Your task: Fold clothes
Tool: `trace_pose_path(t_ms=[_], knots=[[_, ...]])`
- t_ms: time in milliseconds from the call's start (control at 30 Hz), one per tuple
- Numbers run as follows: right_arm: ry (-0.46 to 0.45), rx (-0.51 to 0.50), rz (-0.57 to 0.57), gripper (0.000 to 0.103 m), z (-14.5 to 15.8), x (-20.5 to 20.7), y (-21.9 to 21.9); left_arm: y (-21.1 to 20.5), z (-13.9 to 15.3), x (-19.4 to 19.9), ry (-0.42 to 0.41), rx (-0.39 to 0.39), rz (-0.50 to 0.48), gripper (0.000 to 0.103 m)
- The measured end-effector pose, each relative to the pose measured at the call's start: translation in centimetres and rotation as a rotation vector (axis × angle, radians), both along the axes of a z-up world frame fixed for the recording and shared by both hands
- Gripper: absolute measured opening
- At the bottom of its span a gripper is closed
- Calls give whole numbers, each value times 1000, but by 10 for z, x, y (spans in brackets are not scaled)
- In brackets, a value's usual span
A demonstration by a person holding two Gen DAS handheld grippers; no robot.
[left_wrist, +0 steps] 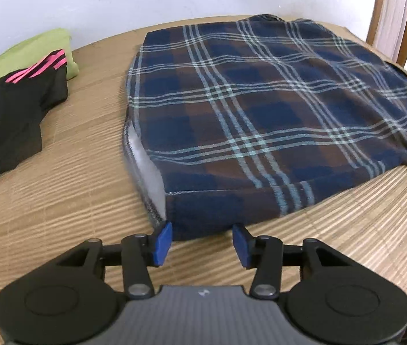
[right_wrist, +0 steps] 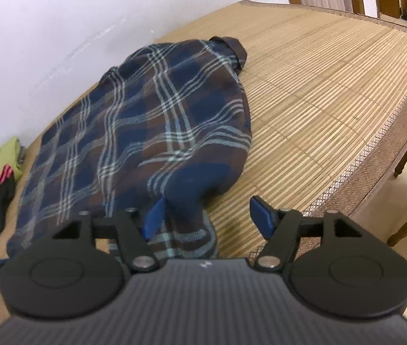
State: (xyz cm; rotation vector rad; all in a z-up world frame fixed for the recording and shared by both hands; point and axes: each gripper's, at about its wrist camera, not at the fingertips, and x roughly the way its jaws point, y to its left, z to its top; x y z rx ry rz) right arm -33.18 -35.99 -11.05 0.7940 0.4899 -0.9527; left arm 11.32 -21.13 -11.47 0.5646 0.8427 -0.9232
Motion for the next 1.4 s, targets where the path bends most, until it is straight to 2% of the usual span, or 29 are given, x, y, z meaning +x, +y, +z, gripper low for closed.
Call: trace_pose_path(t_ms=[100,167,300,400,467,567,733,767,800,833,900,933,967,1067,1200,1300,1400], knots=[[58,-16,37,68,-4,12,5,5,4,1,-33,7,19,52],[79,-31,57,68,-8,21,6,12,7,3,-30,-13,25,58],[78,-12,74,70,-20,36,1,1,-2,7,-35,11,-18,61],[116,-69,103,72,-21,49,5,-10,-8,7,-55,15,-46,69],[141,-90,130,72,-21,57,8,-12,-10,11,-37,-3,-38,68],[163,-96,125,72,-20,62,10,-11,-10,11,9,-32,-45,61],[143,-75,120,71,-19,54,14,-13,-14,2,-18,-60,-44,62],[140,-81,123,72,-20,54,15,-15,-15,4,3,-73,-38,58],[130,-84,122,72,-20,53,15,-16,-15,6,19,-89,-40,41],[106,-81,115,71,-17,50,14,-18,-14,7,23,-104,-32,15],[59,-75,100,50,-11,44,13,-15,-11,9,54,-126,-4,11],[36,-72,92,21,-8,41,12,-14,-9,10,69,-136,11,10],[12,-68,84,15,-5,38,11,-9,-6,9,76,-148,27,10],[-63,-62,68,13,6,28,10,13,9,1,111,-208,80,10],[-176,-82,111,13,35,4,21,39,29,-24,142,-274,112,10],[-165,-80,159,12,44,-11,24,54,38,-45,152,-294,138,10],[-149,-8,158,12,33,-29,18,72,37,-66,179,-282,177,10]])
